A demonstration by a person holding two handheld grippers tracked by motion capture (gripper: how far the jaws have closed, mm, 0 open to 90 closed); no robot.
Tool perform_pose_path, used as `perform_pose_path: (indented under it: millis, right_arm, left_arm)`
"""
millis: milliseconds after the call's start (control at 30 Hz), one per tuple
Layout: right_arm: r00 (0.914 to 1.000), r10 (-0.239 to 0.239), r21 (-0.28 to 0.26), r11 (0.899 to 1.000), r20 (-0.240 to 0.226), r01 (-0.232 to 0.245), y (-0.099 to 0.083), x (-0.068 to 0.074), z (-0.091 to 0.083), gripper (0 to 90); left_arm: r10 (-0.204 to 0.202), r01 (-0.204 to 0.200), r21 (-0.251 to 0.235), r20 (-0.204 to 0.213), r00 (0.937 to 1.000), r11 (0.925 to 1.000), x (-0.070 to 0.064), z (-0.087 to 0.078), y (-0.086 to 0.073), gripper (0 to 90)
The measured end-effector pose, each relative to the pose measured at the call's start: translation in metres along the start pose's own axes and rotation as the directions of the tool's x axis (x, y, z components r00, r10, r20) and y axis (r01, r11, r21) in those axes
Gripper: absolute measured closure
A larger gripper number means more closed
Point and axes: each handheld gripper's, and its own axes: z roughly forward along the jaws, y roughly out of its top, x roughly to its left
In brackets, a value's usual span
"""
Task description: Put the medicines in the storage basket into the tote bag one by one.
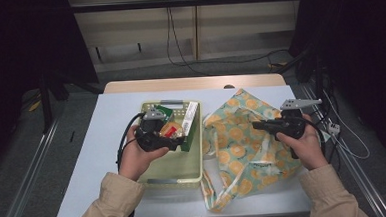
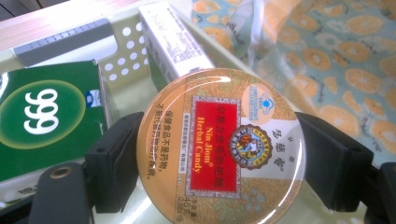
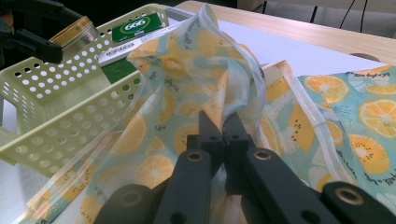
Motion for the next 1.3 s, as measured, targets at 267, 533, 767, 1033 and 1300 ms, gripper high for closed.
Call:
perform_pose_path:
  millis: [267, 533, 767, 1033, 1300]
  right_arm:
    - [1.0, -0.004, 0.0, 1.0, -0.001, 0.004, 0.0, 0.0, 0.001, 90.0]
    - [1.0, 0.003, -0.004, 1.0, 0.0, -0.003, 0.0, 0.001, 0.0, 90.0]
    - [1.0, 0.001, -0.005, 1.0, 0.001, -0.001, 0.0, 0.0, -0.001, 90.0]
    - [1.0, 0.0, 0.0, 1.0, 0.003, 0.0, 0.0, 0.0, 0.0, 90.0]
    - [1.0, 0.008, -0.006, 1.0, 0.0, -0.008, 0.0, 0.0, -0.002, 90.0]
  left_arm:
    - [0.027, -0.026, -0.052, 0.028, 0.9992, 0.9983, -0.014, -0.003, 0.019, 20.7]
    - [0.062, -0.055, -0.077, 0.095, 0.9935, 0.9956, -0.038, 0.011, 0.03, 20.7]
    - [0.094, -0.085, -0.066, 0.148, 0.9845, 0.9942, -0.059, 0.032, 0.04, 20.7]
    - [0.117, -0.109, -0.059, 0.178, 0.977, 0.9924, -0.072, 0.053, 0.048, 20.7]
    - [0.131, -0.124, -0.048, 0.184, 0.9741, 0.9911, -0.078, 0.065, 0.054, 20.7]
